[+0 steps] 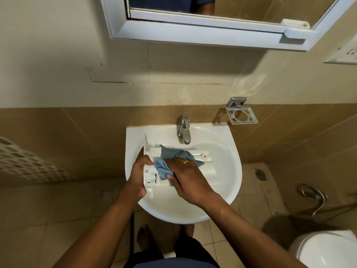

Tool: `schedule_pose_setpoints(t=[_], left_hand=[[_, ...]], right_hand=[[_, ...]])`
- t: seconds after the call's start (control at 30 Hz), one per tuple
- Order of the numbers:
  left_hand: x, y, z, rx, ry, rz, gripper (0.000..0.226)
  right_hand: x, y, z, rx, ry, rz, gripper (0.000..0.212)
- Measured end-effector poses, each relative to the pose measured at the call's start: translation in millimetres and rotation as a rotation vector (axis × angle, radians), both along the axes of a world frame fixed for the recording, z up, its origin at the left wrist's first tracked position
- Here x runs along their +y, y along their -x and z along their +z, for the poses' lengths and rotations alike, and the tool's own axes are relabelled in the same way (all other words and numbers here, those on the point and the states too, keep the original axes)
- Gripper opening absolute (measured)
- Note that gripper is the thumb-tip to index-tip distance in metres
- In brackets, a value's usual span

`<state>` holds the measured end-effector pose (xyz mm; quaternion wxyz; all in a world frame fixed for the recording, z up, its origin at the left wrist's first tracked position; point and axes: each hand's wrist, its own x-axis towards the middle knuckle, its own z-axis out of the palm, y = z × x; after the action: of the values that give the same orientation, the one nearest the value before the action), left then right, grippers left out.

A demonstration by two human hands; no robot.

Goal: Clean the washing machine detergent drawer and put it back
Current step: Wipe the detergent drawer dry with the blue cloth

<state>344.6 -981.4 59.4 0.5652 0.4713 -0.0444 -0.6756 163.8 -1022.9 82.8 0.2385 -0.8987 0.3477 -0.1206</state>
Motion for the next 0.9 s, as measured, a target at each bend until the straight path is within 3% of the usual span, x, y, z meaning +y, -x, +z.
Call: schedule_pose_setpoints(t=[0.13, 0.27, 0.4, 0.57, 0.63, 0.7, 0.83, 0.9], left_hand=[[7, -14, 0, -0.131, 0.078, 0.009, 0.045], [6, -18, -1, -0.150, 0.086, 0.030, 0.065], [6, -13, 5, -0.157, 0.079, 0.037, 0.073], [7, -6, 6, -0.136, 0.100, 0.043, 0.057], [12, -11, 5, -0.100, 0.124, 0.040, 0.048], [18, -19, 5, -0.102, 0.151, 0.030, 0.057], [25, -24, 7, -0.131, 0.191, -0.010, 0.067], [26, -22, 9, -0.108, 0.180, -0.025, 0.066]], right_hand=[[-18, 48, -2, 0.010, 0.084, 0.123, 0.042], [-34, 93, -2, 0.028, 0.136, 0.059, 0.041], [-24, 75, -2, 0.049, 0.232, -0.024, 0.036], [10, -1, -1, -0.079, 0.132, 0.117, 0.032], [8, 1, 3, -0.088, 0.094, 0.164, 0.034], [-3, 22, 10, -0.069, 0.078, 0.170, 0.029], [-31, 70, 28, -0.037, 0.075, -0.084, 0.013], [-38, 80, 35, -0.089, 0.066, -0.220, 0.019]])
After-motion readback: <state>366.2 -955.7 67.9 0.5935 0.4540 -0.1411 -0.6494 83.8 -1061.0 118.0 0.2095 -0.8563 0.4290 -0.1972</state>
